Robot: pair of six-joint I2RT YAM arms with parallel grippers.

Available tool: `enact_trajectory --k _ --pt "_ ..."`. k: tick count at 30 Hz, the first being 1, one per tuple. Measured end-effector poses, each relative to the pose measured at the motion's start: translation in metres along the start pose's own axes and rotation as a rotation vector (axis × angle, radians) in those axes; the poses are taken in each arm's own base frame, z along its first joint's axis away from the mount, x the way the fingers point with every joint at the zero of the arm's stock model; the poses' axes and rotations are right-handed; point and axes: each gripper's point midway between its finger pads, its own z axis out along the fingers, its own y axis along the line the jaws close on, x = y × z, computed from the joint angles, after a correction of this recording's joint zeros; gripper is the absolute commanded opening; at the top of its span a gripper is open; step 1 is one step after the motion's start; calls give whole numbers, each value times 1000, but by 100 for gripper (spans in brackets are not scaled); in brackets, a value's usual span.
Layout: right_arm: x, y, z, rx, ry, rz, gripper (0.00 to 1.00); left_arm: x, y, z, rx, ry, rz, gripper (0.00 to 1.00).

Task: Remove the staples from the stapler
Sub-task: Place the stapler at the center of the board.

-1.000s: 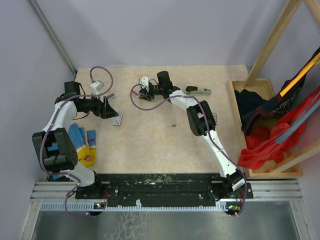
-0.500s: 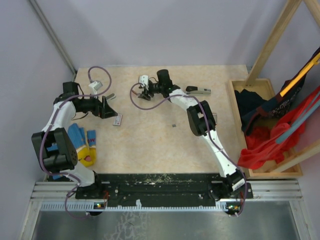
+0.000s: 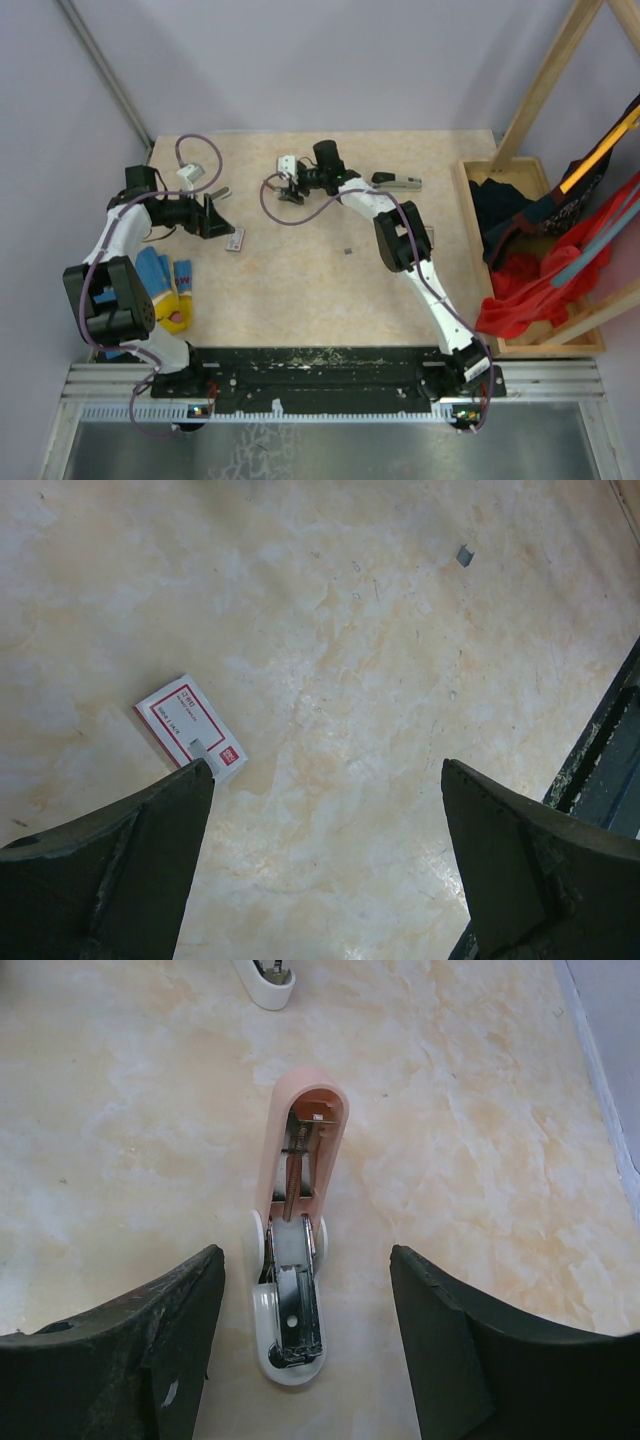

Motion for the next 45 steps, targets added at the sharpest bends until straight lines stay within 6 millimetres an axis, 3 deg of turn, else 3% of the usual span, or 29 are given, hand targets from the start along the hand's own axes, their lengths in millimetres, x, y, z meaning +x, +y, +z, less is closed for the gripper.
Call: enact_trajectory --k 12,28,45 --pt "6 7 -1 -33 17 -36 56 0 1 -1 -4 -2 -2 99" --pt "10 9 -1 -37 36 -38 31 -2 2 -5 -17 -17 7 100" --pt "14 7 -8 8 72 -20 30 -5 2 -9 -27 -30 14 100"
